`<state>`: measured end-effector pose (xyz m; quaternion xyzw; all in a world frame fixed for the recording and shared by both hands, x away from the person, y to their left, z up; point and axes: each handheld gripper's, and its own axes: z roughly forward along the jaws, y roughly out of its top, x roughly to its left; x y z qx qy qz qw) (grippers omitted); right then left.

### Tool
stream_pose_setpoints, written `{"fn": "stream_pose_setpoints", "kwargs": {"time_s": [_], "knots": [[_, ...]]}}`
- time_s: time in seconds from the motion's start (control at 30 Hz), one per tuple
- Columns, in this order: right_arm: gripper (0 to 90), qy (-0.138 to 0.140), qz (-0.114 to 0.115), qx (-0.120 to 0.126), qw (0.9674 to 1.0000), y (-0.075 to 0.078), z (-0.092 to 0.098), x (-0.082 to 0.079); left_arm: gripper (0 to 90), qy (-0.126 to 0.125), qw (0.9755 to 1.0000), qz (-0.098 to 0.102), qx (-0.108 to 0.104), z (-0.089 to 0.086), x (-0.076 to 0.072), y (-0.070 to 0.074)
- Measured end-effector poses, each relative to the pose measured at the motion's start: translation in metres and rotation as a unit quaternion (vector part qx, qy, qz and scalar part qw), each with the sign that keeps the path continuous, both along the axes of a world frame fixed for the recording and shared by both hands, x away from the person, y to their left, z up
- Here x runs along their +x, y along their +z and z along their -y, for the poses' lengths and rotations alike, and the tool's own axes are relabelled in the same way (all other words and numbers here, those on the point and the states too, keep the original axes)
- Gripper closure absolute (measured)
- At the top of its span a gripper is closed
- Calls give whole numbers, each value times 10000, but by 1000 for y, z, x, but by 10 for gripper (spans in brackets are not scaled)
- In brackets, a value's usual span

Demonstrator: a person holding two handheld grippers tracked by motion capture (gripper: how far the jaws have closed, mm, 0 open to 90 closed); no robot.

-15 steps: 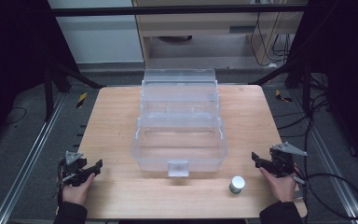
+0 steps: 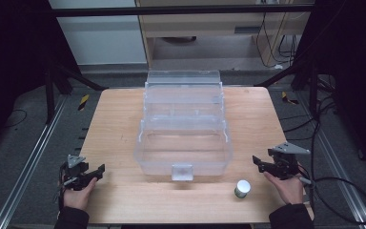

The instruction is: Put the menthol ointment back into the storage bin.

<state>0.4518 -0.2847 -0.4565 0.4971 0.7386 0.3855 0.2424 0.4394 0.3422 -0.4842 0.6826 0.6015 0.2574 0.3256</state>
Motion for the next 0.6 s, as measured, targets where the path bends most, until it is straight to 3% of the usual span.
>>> {"fn": "stream_pose_setpoints", "kwargs": {"time_s": [0.07, 0.2, 0.6], "knots": [[309, 275, -208, 28, 9994, 5, -3, 4, 327, -25, 10000, -32, 52, 1, 1, -1], [319, 510, -335, -19, 9981, 11, -6, 8, 330, -46, 9999, -33, 86, 1, 1, 0], [326, 1047, -429, -321, 9931, 45, -15, 8, 334, -153, 9998, -83, 106, 4, 0, -1]]}}
